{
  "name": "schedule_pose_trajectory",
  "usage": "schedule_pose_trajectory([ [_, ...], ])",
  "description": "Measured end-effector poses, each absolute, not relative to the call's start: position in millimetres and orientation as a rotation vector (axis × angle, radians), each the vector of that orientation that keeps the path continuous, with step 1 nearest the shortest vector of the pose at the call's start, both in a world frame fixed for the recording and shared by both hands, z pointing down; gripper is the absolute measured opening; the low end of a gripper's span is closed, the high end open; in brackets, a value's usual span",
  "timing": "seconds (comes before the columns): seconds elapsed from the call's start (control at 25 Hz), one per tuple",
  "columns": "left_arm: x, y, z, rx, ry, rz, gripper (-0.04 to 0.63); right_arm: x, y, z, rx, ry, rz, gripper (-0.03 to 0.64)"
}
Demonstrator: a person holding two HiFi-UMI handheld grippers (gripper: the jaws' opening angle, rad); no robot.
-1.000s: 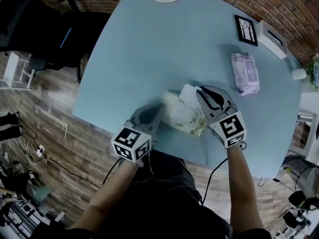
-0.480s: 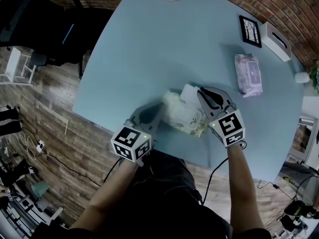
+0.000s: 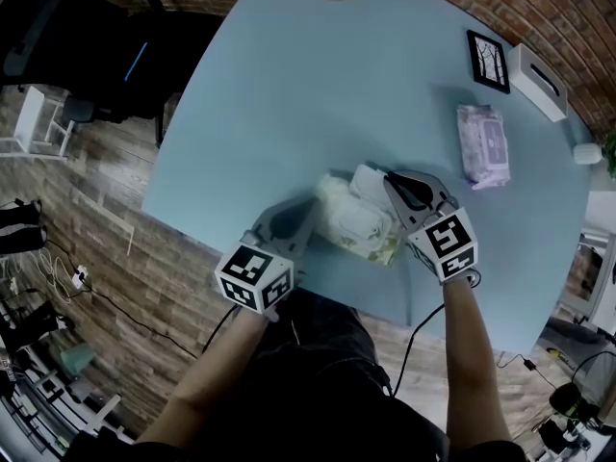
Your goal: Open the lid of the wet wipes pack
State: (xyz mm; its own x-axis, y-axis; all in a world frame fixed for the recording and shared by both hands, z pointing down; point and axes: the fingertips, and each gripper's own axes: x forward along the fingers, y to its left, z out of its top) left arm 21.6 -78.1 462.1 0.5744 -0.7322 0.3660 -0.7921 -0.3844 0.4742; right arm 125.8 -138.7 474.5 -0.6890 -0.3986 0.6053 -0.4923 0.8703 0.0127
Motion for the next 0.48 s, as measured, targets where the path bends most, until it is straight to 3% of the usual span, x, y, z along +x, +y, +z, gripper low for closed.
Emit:
schedule_pose_trajectory([
  [0.48,17.1,-72.6,464.7,2.165,-1.228,0.126,0.012,126.1,-141.5,479.0,0.626,-2.402,0.2,0.028],
])
